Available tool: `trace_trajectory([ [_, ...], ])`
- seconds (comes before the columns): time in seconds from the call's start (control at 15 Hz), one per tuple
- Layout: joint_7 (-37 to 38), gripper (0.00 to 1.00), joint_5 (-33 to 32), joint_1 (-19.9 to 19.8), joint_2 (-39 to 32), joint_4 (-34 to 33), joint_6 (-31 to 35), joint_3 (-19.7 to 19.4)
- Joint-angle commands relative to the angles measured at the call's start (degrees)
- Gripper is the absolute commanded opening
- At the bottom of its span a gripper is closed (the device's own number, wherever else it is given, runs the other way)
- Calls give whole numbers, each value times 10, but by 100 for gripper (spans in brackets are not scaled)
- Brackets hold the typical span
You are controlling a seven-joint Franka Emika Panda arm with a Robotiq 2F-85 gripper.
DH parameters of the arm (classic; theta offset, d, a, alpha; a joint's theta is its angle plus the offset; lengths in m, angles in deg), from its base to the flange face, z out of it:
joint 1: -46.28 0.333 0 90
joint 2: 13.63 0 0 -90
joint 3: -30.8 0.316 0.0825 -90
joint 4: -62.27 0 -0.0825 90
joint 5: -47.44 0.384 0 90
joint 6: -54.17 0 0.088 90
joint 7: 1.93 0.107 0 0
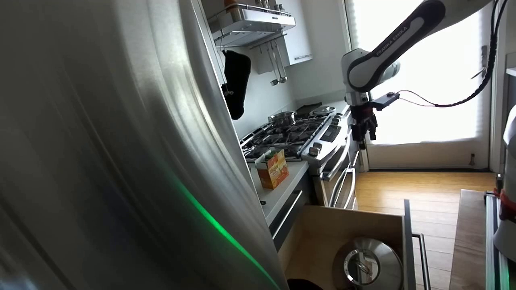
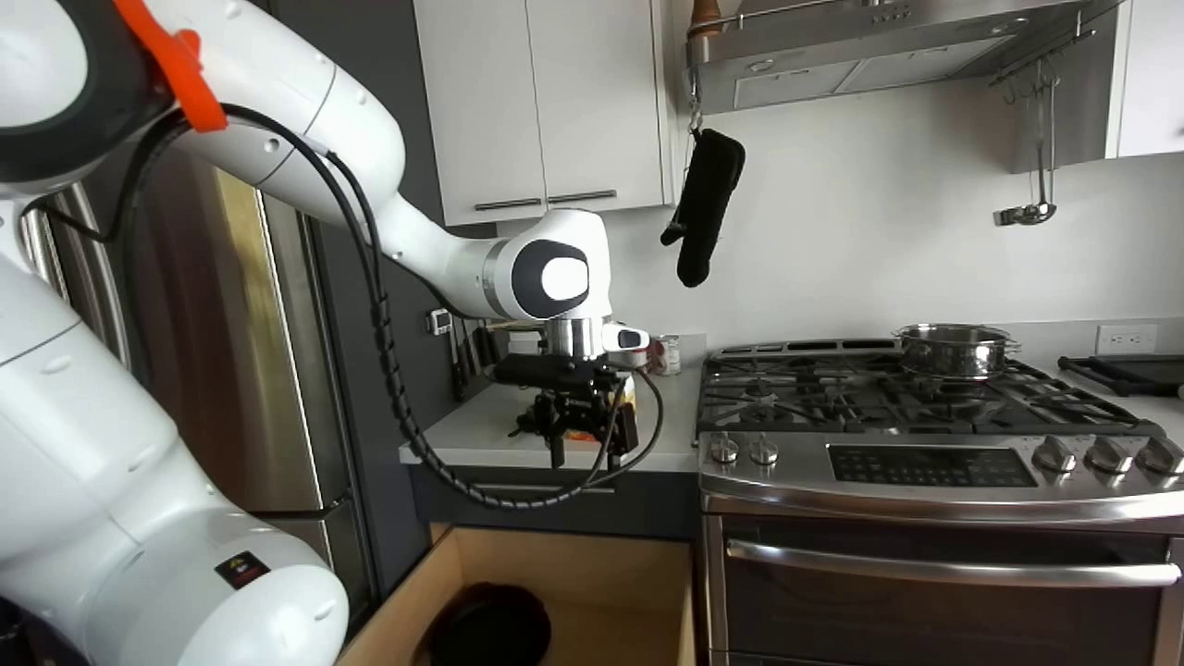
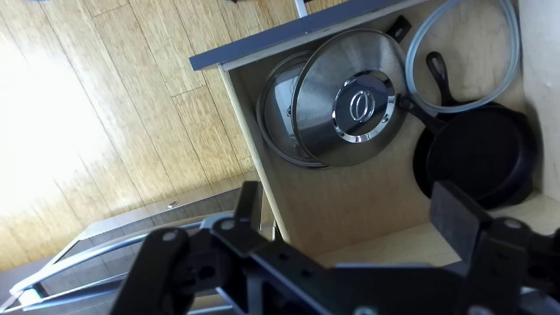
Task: Close the open drawer at the bottom left
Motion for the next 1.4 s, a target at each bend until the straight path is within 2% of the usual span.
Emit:
trace_trajectory([
  [0.0, -26, 100, -4, 6, -27, 27, -8, 3],
  [0.47, -43, 100, -23, 3, -82, 116, 29, 8],
  [0.67, -26, 100, -67, -10, -113, 152, 91, 8],
  [0.73, -33, 100, -79, -14, -148, 131, 102, 5],
  [0.87, -39, 100, -122, -27, -177, 139, 156, -2],
  [1.0, -62, 100, -135, -36, -213, 138, 178, -14],
  [1.07, -43, 100, -113, -24, -174, 138, 147, -3],
  [1.33, -56, 100, -122, -33, -213, 134, 168, -11],
])
